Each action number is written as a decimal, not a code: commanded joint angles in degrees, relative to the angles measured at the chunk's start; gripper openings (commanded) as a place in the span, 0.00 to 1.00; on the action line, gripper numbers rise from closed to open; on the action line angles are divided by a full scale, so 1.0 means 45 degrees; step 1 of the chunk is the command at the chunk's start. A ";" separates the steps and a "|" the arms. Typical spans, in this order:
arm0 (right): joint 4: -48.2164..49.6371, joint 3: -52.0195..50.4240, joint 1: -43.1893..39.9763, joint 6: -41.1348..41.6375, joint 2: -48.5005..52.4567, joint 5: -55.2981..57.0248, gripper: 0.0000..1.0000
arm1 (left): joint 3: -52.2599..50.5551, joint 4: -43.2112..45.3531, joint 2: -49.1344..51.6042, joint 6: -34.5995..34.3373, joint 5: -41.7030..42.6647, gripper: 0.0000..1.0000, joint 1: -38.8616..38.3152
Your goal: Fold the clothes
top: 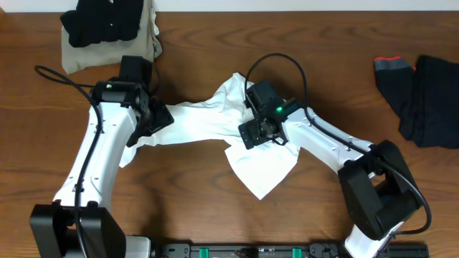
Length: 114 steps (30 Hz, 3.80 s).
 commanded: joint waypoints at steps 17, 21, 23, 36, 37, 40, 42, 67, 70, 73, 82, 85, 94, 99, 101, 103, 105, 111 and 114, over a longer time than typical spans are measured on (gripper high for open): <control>0.0850 -0.0010 0.0053 -0.0175 0.0675 0.0957 0.53 | -0.0112 0.0087 0.0117 0.0248 -0.0024 0.79 0.0034; 0.1044 -0.0005 -0.0019 -0.0165 0.0743 0.1307 0.38 | -0.0112 0.0126 0.0121 0.0248 -0.0024 0.79 0.0034; 0.1224 0.0005 -0.0097 -0.0165 0.0743 0.1399 0.26 | -0.0112 0.0126 0.0121 0.0248 -0.0024 0.79 0.0034; 0.2744 0.0695 -0.1802 0.0525 0.0743 0.1579 0.01 | -0.0112 0.0554 0.0141 0.0350 -0.0024 0.77 0.0034; 0.3118 0.0699 -0.2059 0.0622 0.0743 0.1574 0.01 | -0.0112 0.0661 0.0141 0.0461 -0.0024 0.77 0.0034; 0.3832 0.0748 -0.2623 0.0641 0.0743 0.1637 0.01 | -0.0112 0.0855 0.0146 0.0792 -0.0034 0.77 0.0034; 0.4090 0.0806 -0.2939 0.0641 0.0743 0.1933 0.01 | -0.0112 0.0942 0.0146 0.0821 -0.0121 0.77 0.0034; -0.0529 0.5586 -0.6135 0.1035 0.0627 0.2803 0.99 | -0.0107 0.2021 0.0685 0.1394 -0.0690 0.77 0.0034; -0.2511 0.6577 -0.6120 0.1409 0.0408 0.1792 0.99 | -0.0107 0.1647 0.0413 0.1447 -0.0500 0.77 0.0019; -0.4639 0.7203 -0.6110 0.1404 0.0092 0.0554 0.99 | -0.0107 0.1005 0.0272 0.1797 0.0554 0.77 0.0019; -0.7232 0.5469 -0.5770 0.0903 0.0015 -0.2293 0.52 | -0.0112 0.0559 0.0811 0.1923 0.2021 0.44 -0.0165; -0.6484 0.4080 -0.5314 0.0777 0.0015 -0.3589 0.19 | -0.0117 0.0534 0.1146 0.1923 0.2021 0.30 -0.0398; -0.5615 0.1773 -0.3356 0.1088 0.0015 -0.4663 0.01 | -0.0136 0.0559 0.2647 0.1870 0.2025 0.06 -0.0743; -0.4799 0.1151 -0.2419 0.2147 0.0015 -0.3954 0.01 | -0.0136 0.1030 0.3453 0.1875 0.2021 0.06 -0.0743; -0.4711 0.1049 -0.2205 0.2176 0.0015 -0.3959 0.01 | -0.0136 0.1307 0.3623 0.1880 0.1972 0.06 -0.0743; -0.4677 0.0928 -0.2001 0.2176 0.0015 -0.3944 0.01 | -0.0136 0.1588 0.3755 0.1880 0.1953 0.06 -0.0743; -0.4493 0.0738 -0.1855 0.2200 0.0015 -0.3842 0.01 | -0.0136 0.1865 0.3866 0.1855 0.1681 0.06 -0.0743; -0.3920 0.0126 -0.1744 0.2506 0.0019 -0.3750 0.01 | -0.0136 0.2093 0.3954 0.1146 0.0243 0.06 -0.0719; -0.3599 0.0034 -0.1758 0.2613 0.0019 -0.3764 0.01 | -0.0151 0.2215 0.3959 0.1137 0.0034 0.06 -0.0719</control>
